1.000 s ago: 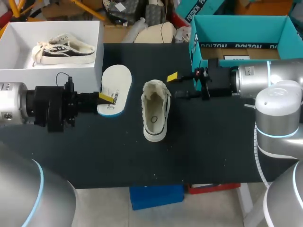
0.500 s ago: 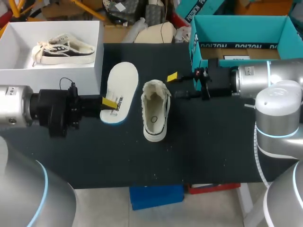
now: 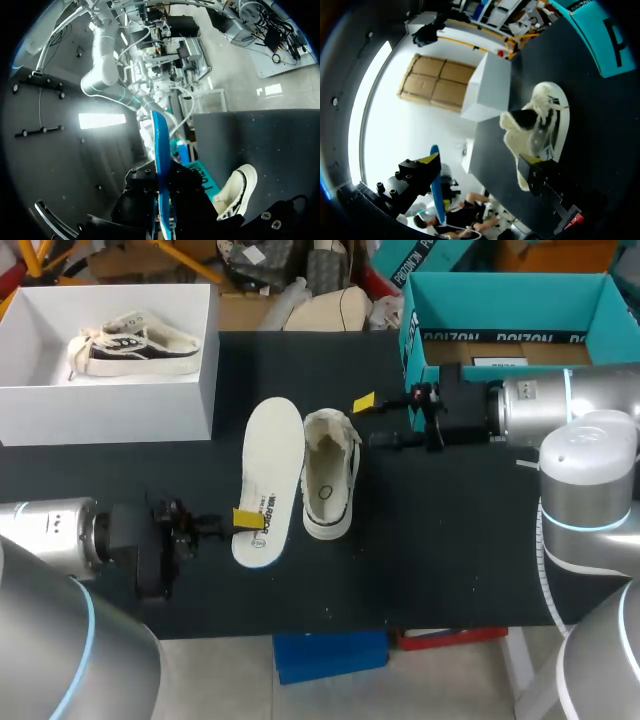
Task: Take the shoe out of the shoebox, open the shoe tongue, remove and reinsert the insole, then place the shoe into the shoebox
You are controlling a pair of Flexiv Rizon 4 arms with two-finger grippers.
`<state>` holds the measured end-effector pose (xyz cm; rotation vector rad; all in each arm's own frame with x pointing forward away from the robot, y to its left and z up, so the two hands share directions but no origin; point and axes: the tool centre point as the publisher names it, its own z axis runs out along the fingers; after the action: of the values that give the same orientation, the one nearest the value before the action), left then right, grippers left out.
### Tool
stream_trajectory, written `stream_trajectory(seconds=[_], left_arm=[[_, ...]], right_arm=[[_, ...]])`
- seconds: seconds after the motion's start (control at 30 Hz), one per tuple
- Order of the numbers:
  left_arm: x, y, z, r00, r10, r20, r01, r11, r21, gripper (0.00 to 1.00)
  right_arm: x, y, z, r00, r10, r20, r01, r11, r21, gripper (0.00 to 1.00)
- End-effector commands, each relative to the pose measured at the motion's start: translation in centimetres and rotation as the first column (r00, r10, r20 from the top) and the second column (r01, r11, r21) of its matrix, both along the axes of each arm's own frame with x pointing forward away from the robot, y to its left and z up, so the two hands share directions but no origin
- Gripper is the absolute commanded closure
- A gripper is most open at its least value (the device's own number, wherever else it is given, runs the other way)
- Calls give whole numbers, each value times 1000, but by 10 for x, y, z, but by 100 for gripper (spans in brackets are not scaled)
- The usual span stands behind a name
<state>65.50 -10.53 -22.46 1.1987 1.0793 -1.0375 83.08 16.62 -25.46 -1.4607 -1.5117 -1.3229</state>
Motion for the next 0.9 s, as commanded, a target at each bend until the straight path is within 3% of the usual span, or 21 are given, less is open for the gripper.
stream_trajectory(seconds=[0.03,0.37,0.9], left_arm=[[5,-8,-16,999,15,-29,-15,1000,-8,100],[20,-25,-48,996,31,-86,-32,999,-12,100],[61,-29,-47,998,53,-32,-54,998,-39,100]], right_arm=[[0,1,-1,1000,-3,1,3,1000,1,0],[0,1,-1,1000,-3,1,3,1000,1,0],[0,1,-1,1000,-3,1,3,1000,1,0]])
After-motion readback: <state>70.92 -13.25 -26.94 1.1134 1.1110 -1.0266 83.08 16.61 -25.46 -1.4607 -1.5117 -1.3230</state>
